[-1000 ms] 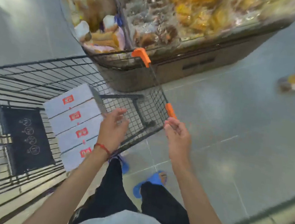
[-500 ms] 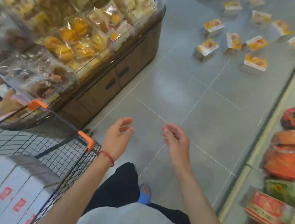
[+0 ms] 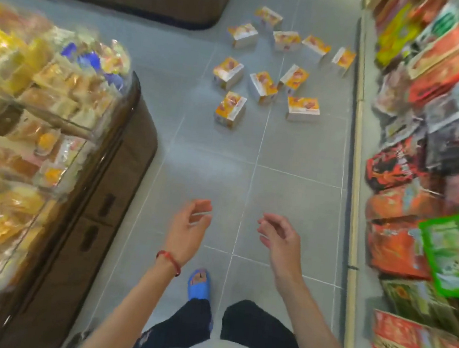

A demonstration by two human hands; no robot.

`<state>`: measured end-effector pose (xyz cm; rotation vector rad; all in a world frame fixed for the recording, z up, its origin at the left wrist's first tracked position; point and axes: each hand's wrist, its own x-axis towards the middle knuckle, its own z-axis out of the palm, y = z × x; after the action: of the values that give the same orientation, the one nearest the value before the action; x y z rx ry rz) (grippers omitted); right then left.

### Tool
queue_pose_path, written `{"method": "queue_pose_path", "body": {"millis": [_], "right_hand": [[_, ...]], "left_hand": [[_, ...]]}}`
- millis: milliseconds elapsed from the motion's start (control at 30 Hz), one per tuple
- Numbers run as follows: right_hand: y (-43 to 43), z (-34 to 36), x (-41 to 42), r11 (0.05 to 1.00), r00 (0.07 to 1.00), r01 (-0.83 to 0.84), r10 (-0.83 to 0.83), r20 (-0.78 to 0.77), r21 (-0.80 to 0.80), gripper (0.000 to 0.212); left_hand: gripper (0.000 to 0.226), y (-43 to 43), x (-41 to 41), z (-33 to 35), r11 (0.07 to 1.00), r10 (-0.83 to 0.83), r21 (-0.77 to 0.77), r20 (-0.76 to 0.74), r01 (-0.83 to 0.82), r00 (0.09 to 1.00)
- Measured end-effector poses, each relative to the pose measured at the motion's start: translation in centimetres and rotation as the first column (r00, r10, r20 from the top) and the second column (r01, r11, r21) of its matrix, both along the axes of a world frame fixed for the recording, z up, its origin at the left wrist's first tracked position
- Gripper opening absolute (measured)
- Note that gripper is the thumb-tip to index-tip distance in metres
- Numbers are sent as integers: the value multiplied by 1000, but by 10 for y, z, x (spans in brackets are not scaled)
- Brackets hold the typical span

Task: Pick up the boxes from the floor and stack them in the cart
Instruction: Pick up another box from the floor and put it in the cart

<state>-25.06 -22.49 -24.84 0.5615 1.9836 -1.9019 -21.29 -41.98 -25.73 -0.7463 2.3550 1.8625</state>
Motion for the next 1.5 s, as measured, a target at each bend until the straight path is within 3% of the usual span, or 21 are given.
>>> {"method": "queue_pose_path", "body": {"millis": [133, 300, 600, 1033, 1300, 1500], "right_hand": [[-4, 8, -84, 997, 997, 72, -72, 5, -25, 16], [-1, -6, -205, 994, 993, 103, -101, 64, -26, 17], [-1, -8, -436, 987, 987, -148, 143, 79, 63, 16], [-98, -36, -714, 948, 955, -282, 261, 143, 151, 16], [-177, -50, -848, 887, 890, -432, 389, 237, 166, 18], [-221, -82, -931, 800, 807, -577, 525, 271, 166, 16]], "left_hand": [[38, -13, -100, 3, 999, -46, -1, 11, 46, 999], [31, -16, -231, -5, 995, -93, -22, 35, 93, 995], [26, -11, -449, 6, 999, 29, -29, 46, -28, 998], [25, -102, -685, -42, 971, 218, 61, 166, -230, 962], [26, -168, -790, -60, 921, 357, 69, 252, -384, 899], [20, -188, -834, -96, 814, 523, 71, 338, -576, 782]]}}
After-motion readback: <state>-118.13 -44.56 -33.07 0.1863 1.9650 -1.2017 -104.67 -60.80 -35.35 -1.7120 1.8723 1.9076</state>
